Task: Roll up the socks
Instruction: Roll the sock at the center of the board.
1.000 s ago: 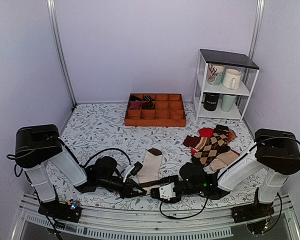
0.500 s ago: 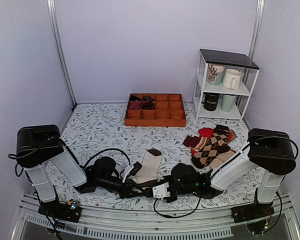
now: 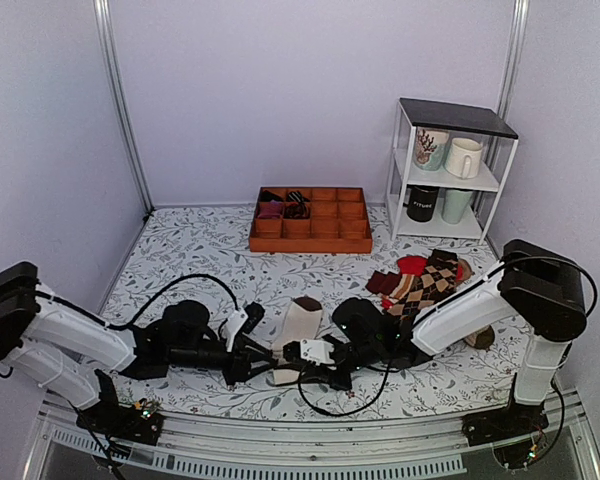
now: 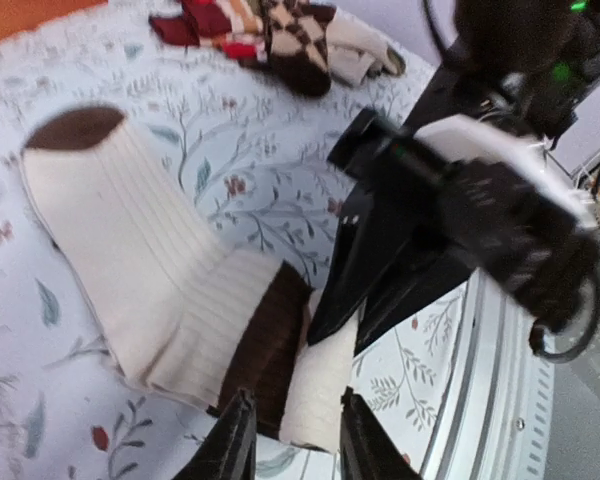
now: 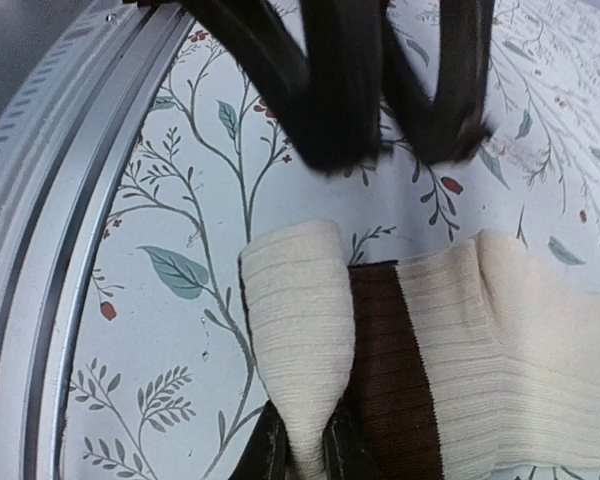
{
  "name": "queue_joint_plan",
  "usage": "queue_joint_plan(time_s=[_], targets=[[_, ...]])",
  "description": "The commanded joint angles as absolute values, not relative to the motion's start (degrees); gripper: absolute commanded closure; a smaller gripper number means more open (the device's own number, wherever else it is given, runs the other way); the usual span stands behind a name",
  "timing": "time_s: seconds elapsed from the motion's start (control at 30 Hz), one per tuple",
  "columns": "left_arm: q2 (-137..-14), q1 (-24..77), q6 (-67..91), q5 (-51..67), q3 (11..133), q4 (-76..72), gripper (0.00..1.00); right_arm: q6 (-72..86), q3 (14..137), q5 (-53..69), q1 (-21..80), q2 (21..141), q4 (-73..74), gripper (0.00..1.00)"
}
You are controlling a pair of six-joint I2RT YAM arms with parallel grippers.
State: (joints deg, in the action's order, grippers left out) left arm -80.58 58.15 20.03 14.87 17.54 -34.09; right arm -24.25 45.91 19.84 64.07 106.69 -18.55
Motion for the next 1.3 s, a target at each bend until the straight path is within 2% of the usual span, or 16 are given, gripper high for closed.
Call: queue_joint_plan(time_s=[0.0,0.13,0.27,0.43,0.63,0.73,0.87,1.0,1.27], targets=[[-73.19,59.91,7.03,6.03,15.47,-33.12,0.7,-16.14,48.85,31.04,60.01,112.57,1.26,0.9],[-72.83,62.15,0.49,6.66,11.81,-41.06,0.69,-13.35,55.19,38.7,57.44,117.76,10.19,0.9],[-79.39,62.84,-1.31,8.92,12.67,-43.46,0.68,-10.45,59.61,40.79,56.38,121.76,16.42,0.89],[-86.45,65.38,-2.01,5.75,13.2,-49.34,0.57,-9.13,59.52,41.32,56.0,122.61,16.96,0.89],[-90.83,66.4,-4.64,1.59,14.78,-52.31,0.54,-9.26,59.46,40.9,56.0,122.96,17.8,0.9],[-91.69,67.16,-5.67,-0.39,14.96,-54.22,0.42,-9.47,59.55,40.84,56.06,123.2,17.87,0.9],[-92.74,67.32,-7.23,-1.48,15.25,-55.73,0.4,-9.49,59.81,40.92,56.07,123.79,17.76,0.9],[-96.28,67.29,-7.52,-0.98,17.24,-53.76,0.42,-9.57,59.96,41.03,56.01,123.84,17.76,0.9],[-100.45,67.31,-3.88,2.41,16.38,-54.93,0.59,-9.32,60.27,41.35,56.01,123.73,18.36,0.9]])
